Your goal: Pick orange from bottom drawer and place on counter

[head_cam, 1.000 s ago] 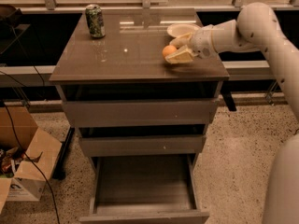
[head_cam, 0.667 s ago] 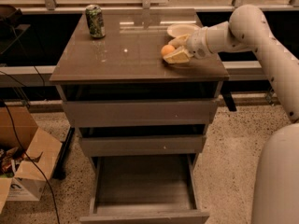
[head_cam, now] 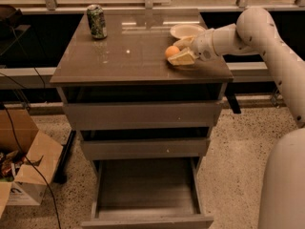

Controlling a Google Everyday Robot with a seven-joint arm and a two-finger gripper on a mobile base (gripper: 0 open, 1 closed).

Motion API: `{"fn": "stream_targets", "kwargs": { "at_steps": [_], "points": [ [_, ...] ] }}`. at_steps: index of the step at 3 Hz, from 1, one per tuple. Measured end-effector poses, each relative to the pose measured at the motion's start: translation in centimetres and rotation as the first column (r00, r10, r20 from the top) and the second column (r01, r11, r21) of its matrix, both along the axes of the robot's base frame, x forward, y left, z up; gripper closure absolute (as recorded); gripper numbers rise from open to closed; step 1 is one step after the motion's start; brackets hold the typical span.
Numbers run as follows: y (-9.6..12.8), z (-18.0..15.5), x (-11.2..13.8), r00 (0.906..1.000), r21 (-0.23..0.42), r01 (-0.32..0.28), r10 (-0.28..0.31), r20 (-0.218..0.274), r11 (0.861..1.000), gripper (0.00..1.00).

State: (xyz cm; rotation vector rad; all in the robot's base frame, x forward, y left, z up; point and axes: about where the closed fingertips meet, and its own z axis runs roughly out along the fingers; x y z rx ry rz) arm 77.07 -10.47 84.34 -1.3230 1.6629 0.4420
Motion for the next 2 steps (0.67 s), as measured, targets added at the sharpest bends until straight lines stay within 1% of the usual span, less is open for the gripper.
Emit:
{"fn": "stream_targets", "kwargs": {
  "at_steps": [1, 2],
  "points": [
    [0.00, 0.00, 0.00, 1.0000, 0.000, 0.000, 0.000, 0.000, 1.000, 0.07],
    [0.00, 0.00, 0.00, 1.0000, 0.000, 0.000, 0.000, 0.000, 1.000, 0.00]
  ]
}}
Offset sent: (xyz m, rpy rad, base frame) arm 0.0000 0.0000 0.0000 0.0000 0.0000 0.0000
